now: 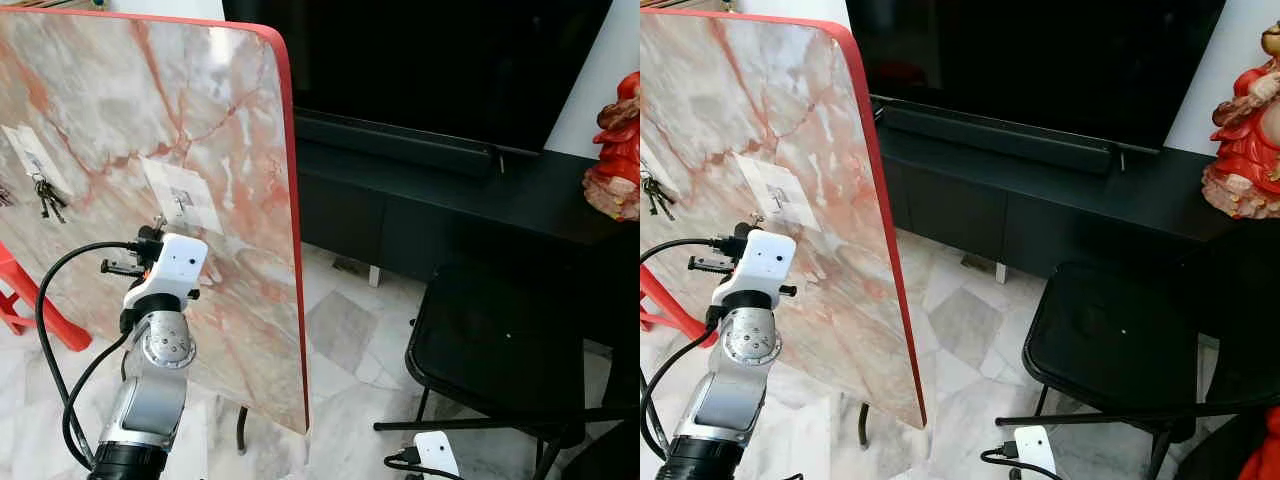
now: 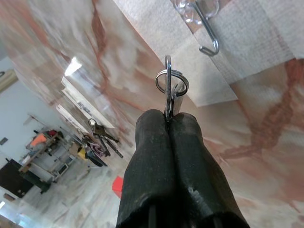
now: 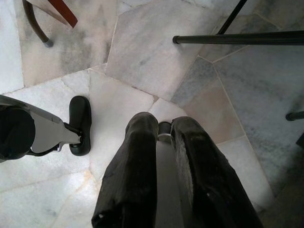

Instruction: Hang keys on a hook

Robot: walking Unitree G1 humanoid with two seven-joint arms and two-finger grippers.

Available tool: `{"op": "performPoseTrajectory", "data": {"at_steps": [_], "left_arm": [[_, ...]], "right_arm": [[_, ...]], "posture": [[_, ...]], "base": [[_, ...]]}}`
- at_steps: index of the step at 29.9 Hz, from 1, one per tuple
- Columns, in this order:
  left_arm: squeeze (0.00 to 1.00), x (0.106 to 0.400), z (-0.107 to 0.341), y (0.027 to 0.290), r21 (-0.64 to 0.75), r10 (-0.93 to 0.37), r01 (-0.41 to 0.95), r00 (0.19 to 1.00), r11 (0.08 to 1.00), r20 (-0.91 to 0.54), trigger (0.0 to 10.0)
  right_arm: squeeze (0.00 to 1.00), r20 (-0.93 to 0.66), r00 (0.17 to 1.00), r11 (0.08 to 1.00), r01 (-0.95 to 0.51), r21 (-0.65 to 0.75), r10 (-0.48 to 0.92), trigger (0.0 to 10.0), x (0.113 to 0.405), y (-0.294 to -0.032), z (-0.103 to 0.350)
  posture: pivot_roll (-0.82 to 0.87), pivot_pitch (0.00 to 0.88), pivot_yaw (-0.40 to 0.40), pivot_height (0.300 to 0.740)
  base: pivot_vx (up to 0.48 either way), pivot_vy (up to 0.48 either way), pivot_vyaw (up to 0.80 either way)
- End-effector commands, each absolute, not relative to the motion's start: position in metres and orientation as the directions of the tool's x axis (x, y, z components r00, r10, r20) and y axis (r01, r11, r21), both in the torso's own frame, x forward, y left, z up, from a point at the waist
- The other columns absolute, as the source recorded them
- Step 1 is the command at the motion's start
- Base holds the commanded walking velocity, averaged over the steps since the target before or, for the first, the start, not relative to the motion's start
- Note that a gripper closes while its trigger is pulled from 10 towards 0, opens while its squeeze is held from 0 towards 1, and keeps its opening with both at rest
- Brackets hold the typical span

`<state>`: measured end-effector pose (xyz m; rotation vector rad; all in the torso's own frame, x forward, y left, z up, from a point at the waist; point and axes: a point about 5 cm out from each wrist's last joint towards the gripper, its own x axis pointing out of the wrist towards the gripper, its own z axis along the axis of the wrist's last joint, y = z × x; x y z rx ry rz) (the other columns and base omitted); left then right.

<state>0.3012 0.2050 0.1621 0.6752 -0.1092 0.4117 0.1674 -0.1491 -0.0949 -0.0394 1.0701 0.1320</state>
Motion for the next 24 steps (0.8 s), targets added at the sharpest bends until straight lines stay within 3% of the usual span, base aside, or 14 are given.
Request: {"op": "performPoseTrajectory", "data": {"at_steps": [1,24], "left_arm": [[0.0,0.3039,0.1655,0.2063,0.614,0.336,-0.414,0.909,0.672,0.246,10.0],[0.0,0.3096,0.1684,0.1972,0.703,0.271,-0.388,0.921,0.596,0.278,10.0]], "right_arm": [[0.0,-0.872,0.48,0.991,-0.125,0.039,0.095,10.0,0.1693,-0.1478,-0.0941],[0.0,-0.871,0.481,0.992,-0.123,0.042,0.096,10.0,0.1691,-0.147,-0.0942]], "posture": [[-0.04,0.0,0.016,0.716],[-0.04,0.0,0.018,0.716]], "base": [[0.0,0.0,0.0],[0.0,0.0,0.0]]}}
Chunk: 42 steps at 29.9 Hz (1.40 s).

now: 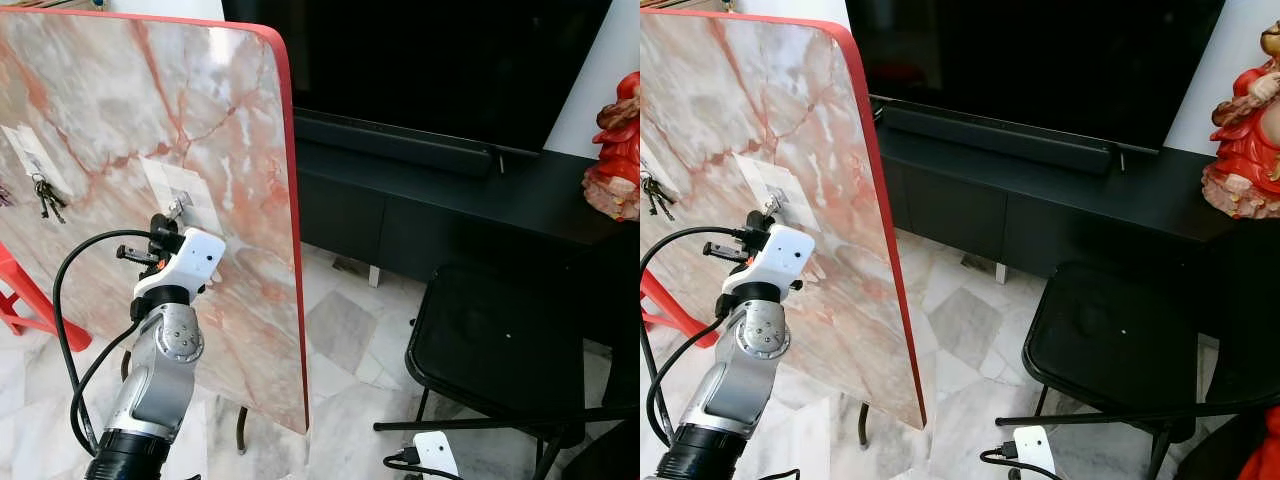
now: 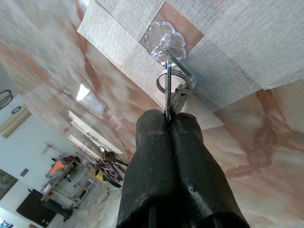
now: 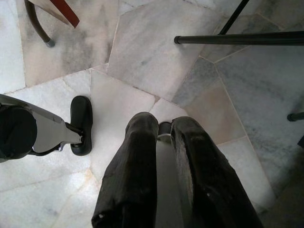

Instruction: Hang keys on a hook

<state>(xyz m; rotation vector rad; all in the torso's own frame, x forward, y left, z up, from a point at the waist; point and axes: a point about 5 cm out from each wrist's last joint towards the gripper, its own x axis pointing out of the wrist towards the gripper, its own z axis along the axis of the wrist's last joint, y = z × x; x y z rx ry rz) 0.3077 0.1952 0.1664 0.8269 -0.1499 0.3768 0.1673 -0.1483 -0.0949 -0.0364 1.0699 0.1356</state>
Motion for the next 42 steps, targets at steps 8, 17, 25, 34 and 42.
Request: {"op": "performPoseTrajectory", "data": {"at_steps": [8,17,25,34,42], "left_arm": [[0.0,0.306,0.163,0.2,0.73,0.27,-0.377,0.925,0.57,0.267,10.0],[0.0,0.299,0.158,0.2,0.759,0.249,-0.356,0.933,0.545,0.259,10.0],[0.0,0.299,0.159,0.197,0.776,0.232,-0.351,0.935,0.524,0.267,10.0],[0.0,0.299,0.161,0.197,0.778,0.23,-0.359,0.933,0.515,0.278,10.0],[0.0,0.29,0.154,0.203,0.791,0.235,-0.347,0.936,0.504,0.26,10.0]], "right_arm": [[0.0,-0.871,0.482,0.992,-0.122,0.042,0.096,10.0,0.169,-0.147,-0.094],[0.0,-0.87,0.484,0.992,-0.121,0.043,0.096,10.0,0.169,-0.147,-0.094],[0.0,-0.87,0.484,0.991,-0.123,0.043,0.098,10.0,0.17,-0.147,-0.094],[0.0,-0.87,0.483,0.992,-0.122,0.043,0.097,10.0,0.169,-0.147,-0.094],[0.0,-0.87,0.484,0.991,-0.123,0.043,0.098,10.0,0.17,-0.147,-0.094]], "posture": [[-0.04,0.0,0.019,0.716],[-0.04,0.0,0.019,0.716],[-0.05,0.0,0.018,0.716],[-0.04,0.0,0.017,0.716],[-0.04,0.0,0.019,0.716]], "base": [[0.0,0.0,0.0],[0.0,0.0,0.0],[0.0,0.0,0.0],[0.0,0.0,0.0],[0.0,0.0,0.0]]}}
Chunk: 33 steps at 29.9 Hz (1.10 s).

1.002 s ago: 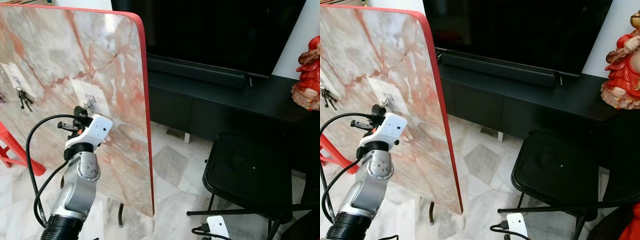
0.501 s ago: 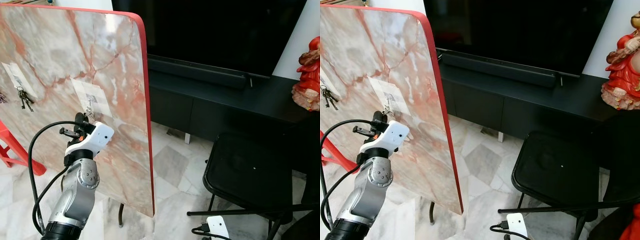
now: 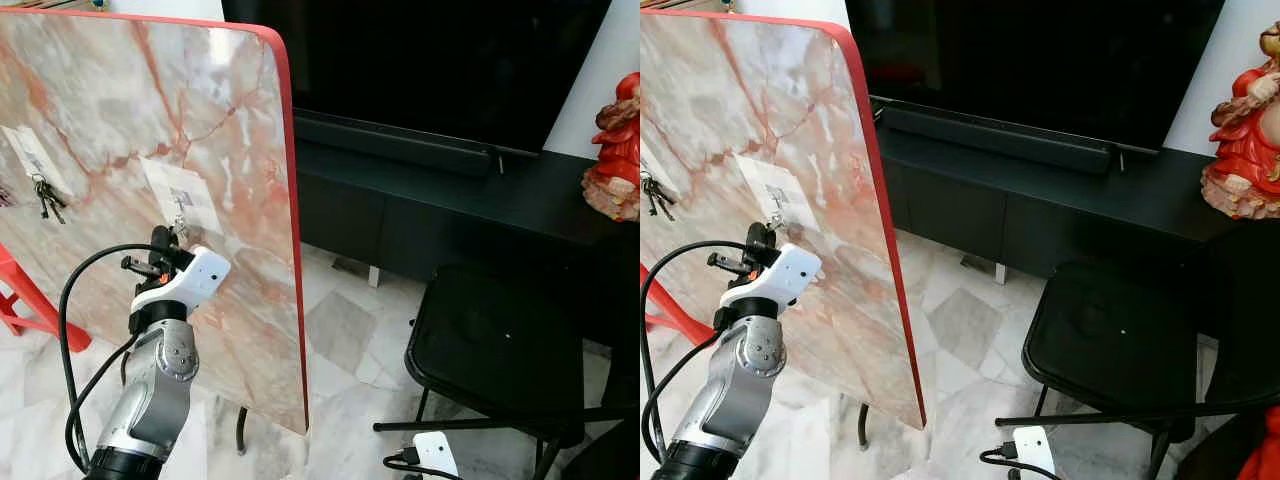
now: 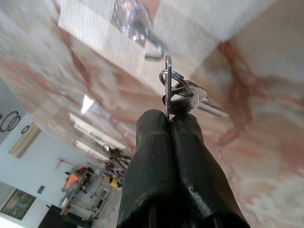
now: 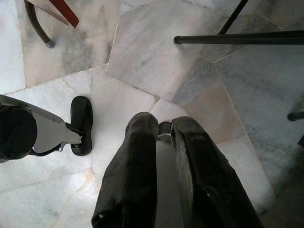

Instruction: Hang keys on a hook

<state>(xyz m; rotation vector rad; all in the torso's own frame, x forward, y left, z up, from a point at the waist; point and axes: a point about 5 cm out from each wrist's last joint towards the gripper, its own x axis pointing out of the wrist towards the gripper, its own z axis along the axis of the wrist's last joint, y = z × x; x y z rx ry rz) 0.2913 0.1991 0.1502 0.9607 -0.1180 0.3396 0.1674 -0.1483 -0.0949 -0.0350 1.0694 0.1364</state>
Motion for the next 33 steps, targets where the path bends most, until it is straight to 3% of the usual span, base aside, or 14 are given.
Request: {"op": "performPoseTrajectory", "data": {"at_steps": [1,15,33], "left_arm": [[0.0,0.288,0.153,0.204,0.793,0.238,-0.344,0.937,0.502,0.256,10.0],[0.0,0.281,0.165,0.216,0.768,0.297,-0.438,0.896,0.467,0.33,10.0],[0.0,0.289,0.166,0.211,0.779,0.289,-0.431,0.899,0.455,0.329,10.0]], "right_arm": [[0.0,-0.87,0.484,0.991,-0.123,0.043,0.098,10.0,0.17,-0.147,-0.094],[0.0,-0.87,0.483,0.991,-0.129,0.042,0.099,10.0,0.17,-0.148,-0.094],[0.0,-0.87,0.482,0.991,-0.125,0.047,0.102,10.0,0.169,-0.147,-0.094]], "posture": [[-0.04,0.0,0.019,0.716],[-0.04,0.0,0.015,0.716],[-0.04,0.0,0.019,0.716]], "base": [[0.0,0.0,0.0],[0.0,0.0,0.0],[0.0,0.0,0.0]]}}
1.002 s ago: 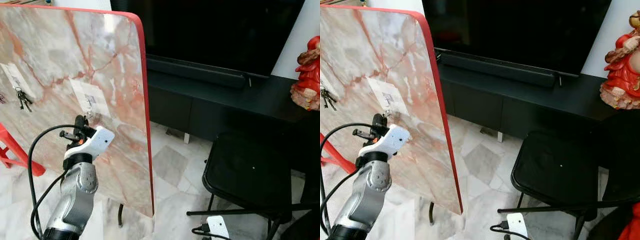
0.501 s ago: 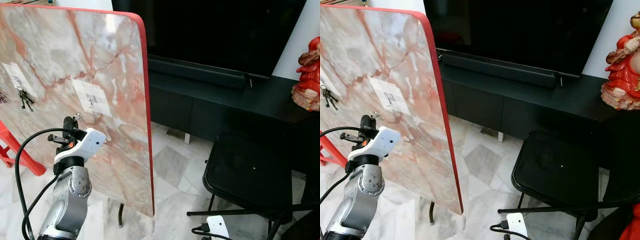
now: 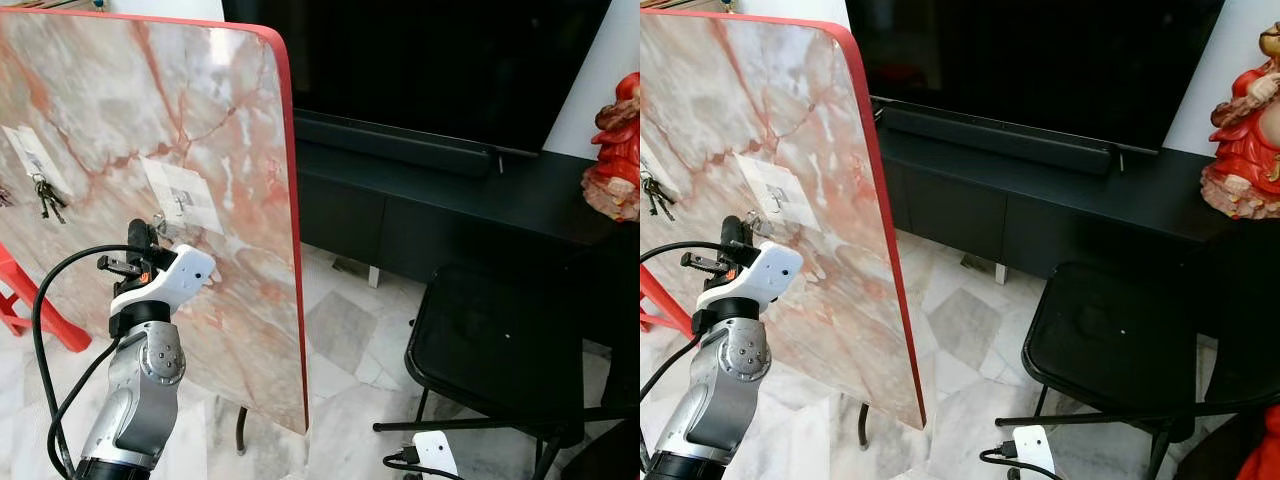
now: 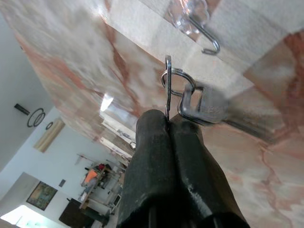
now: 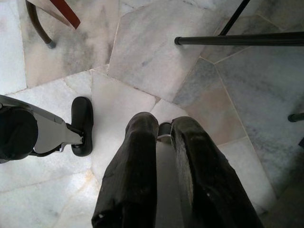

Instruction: Hang keys on a hook

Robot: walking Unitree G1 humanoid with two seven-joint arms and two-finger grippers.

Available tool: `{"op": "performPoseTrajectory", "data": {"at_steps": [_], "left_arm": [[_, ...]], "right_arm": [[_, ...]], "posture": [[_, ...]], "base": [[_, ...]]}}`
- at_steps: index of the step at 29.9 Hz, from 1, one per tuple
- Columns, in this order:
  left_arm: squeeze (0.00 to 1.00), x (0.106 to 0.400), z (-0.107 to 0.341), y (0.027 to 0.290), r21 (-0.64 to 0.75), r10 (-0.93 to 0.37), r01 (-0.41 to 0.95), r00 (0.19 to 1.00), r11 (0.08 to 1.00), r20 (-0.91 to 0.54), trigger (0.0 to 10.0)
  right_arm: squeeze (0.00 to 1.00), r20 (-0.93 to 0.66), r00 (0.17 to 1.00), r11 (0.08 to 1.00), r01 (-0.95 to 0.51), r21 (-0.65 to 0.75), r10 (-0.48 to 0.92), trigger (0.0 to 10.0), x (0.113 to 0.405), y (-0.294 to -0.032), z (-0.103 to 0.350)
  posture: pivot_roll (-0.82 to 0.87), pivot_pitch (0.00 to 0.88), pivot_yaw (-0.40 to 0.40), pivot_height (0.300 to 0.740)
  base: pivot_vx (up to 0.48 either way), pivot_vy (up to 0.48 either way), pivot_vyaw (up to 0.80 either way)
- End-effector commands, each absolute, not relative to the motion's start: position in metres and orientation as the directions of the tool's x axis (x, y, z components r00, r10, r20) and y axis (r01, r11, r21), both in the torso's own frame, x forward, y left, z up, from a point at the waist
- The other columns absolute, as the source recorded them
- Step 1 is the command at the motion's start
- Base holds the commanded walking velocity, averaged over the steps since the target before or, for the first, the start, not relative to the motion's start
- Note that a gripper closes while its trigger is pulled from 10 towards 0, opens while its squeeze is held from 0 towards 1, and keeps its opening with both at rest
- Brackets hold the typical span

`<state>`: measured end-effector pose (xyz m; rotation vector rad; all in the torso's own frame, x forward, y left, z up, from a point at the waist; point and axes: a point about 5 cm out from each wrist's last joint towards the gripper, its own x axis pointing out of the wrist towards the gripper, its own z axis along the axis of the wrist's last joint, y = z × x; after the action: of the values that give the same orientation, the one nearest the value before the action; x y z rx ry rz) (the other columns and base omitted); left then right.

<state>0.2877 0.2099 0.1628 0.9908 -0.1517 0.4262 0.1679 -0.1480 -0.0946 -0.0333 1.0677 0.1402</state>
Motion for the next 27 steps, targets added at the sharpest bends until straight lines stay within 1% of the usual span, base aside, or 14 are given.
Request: {"op": "performPoseTrajectory", "data": {"at_steps": [1,27], "left_arm": [[0.0,0.2896,0.1655,0.2109,0.78,0.29,-0.431,0.899,0.453,0.328,10.0],[0.0,0.2964,0.1621,0.2099,0.812,0.285,-0.405,0.908,0.42,0.306,10.0]], "right_arm": [[0.0,-0.87,0.482,0.991,-0.126,0.047,0.102,10.0,0.1692,-0.1467,-0.0941],[0.0,-0.871,0.479,0.991,-0.125,0.055,0.109,10.0,0.1692,-0.1461,-0.0941]], "posture": [[-0.04,0.0,0.019,0.716],[-0.04,0.0,0.018,0.716]], "base": [[0.0,0.0,0.0],[0.0,0.0,0.0]]}}
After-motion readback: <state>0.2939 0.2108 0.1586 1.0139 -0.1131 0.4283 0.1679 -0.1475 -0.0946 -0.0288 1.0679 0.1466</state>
